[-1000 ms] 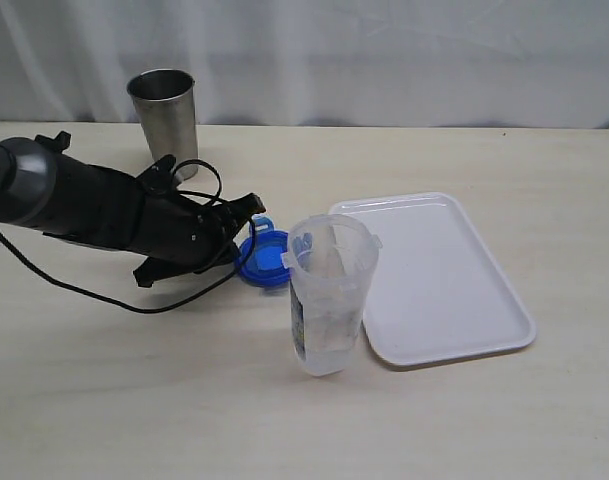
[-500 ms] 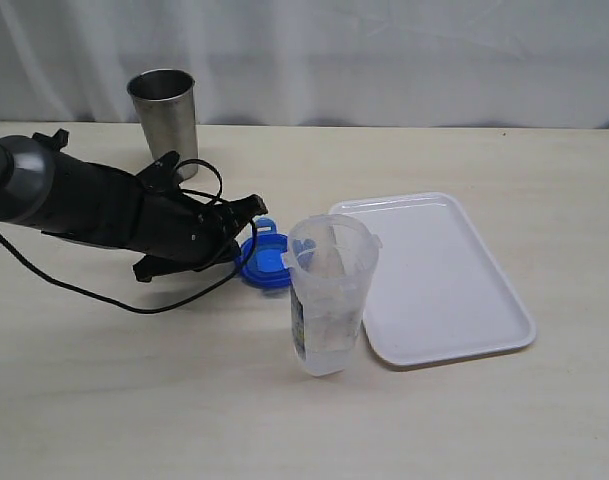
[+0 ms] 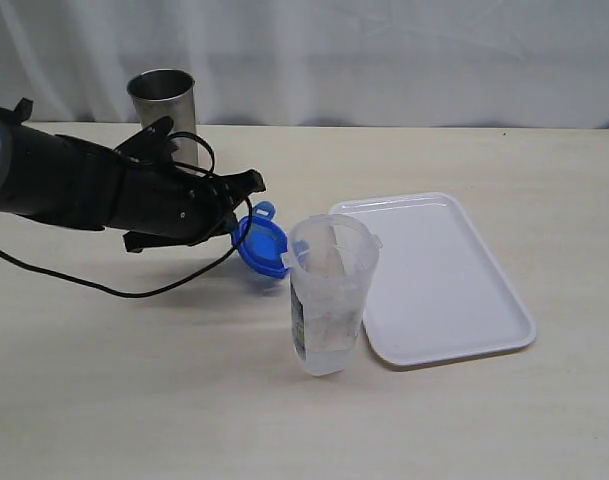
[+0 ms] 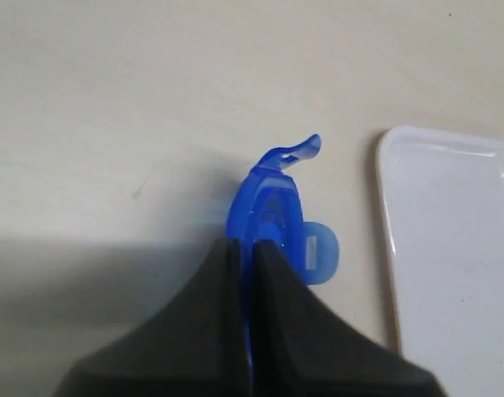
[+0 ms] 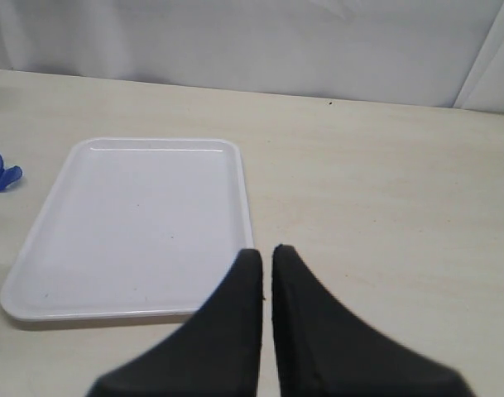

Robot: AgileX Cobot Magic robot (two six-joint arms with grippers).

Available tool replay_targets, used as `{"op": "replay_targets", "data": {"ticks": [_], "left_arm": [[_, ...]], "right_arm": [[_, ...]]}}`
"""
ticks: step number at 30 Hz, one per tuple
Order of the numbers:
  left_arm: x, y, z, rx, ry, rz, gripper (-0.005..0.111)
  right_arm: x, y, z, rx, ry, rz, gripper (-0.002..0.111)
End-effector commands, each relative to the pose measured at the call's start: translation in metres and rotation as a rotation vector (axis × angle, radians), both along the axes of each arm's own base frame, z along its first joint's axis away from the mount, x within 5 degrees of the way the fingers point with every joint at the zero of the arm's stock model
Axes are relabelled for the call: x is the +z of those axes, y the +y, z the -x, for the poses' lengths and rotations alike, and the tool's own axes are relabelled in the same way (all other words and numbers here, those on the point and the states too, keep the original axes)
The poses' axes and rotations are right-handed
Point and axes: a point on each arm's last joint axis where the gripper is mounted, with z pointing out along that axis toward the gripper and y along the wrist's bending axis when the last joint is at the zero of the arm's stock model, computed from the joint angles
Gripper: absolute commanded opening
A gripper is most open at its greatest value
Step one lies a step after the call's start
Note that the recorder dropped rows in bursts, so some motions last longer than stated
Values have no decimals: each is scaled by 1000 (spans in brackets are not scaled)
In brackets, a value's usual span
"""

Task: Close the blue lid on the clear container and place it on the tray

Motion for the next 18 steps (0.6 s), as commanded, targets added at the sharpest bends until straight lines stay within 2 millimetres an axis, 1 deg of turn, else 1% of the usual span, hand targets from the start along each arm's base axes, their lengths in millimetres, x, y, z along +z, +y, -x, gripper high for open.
{"op": "replay_targets", "data": {"ticks": [1,6,8,14,18], "left_arm": [[-2,11,5,-27,0,-37,0],[-8,28,6,-96,29,-30,0],[-12,37,7,-89,58,-11,0],[-25,67,12,-74,107,-47,0],[-27,80,13,-85,131,-26,0]], "right_arm": [[0,0,0,-4,-5,4,5],[0,0,0,-4,-5,4,5],[0,0,0,-4,-5,4,5],[0,0,0,-4,-5,4,5],[0,0,0,-4,-5,4,5]]}}
